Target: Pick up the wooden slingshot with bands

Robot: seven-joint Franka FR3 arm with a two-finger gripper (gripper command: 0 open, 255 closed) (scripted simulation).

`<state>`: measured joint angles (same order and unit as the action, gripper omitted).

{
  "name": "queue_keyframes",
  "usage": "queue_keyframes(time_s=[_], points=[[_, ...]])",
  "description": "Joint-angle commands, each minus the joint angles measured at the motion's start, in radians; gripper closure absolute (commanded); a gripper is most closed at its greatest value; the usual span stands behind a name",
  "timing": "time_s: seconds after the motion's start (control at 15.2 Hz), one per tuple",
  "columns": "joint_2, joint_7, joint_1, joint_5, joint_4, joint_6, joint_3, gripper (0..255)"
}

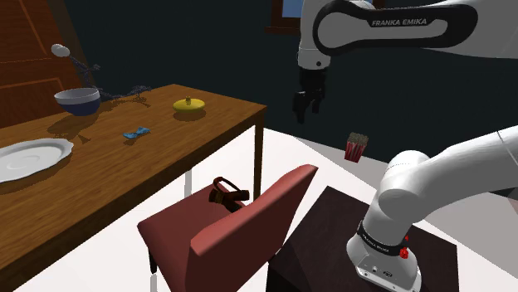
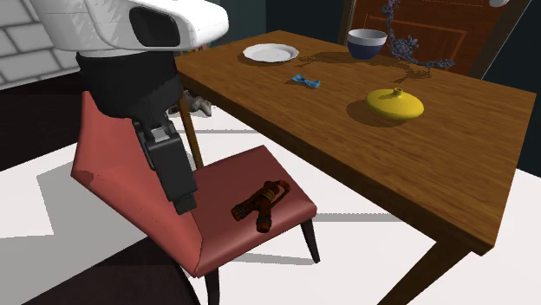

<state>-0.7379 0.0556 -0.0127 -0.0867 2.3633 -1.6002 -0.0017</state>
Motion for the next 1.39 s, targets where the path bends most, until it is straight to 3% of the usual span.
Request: queue_keyframes(time_s=[0.0,0.66,1.32], points=[[0.000,0.000,0.000,0.000,0.000,0.000,0.000,0],[0.235,0.106,0.042,0.034,0.086,-0.299,0.090,0],[0.574,0.227,0.068,0.005,0.038,-0.566,0.176,0]])
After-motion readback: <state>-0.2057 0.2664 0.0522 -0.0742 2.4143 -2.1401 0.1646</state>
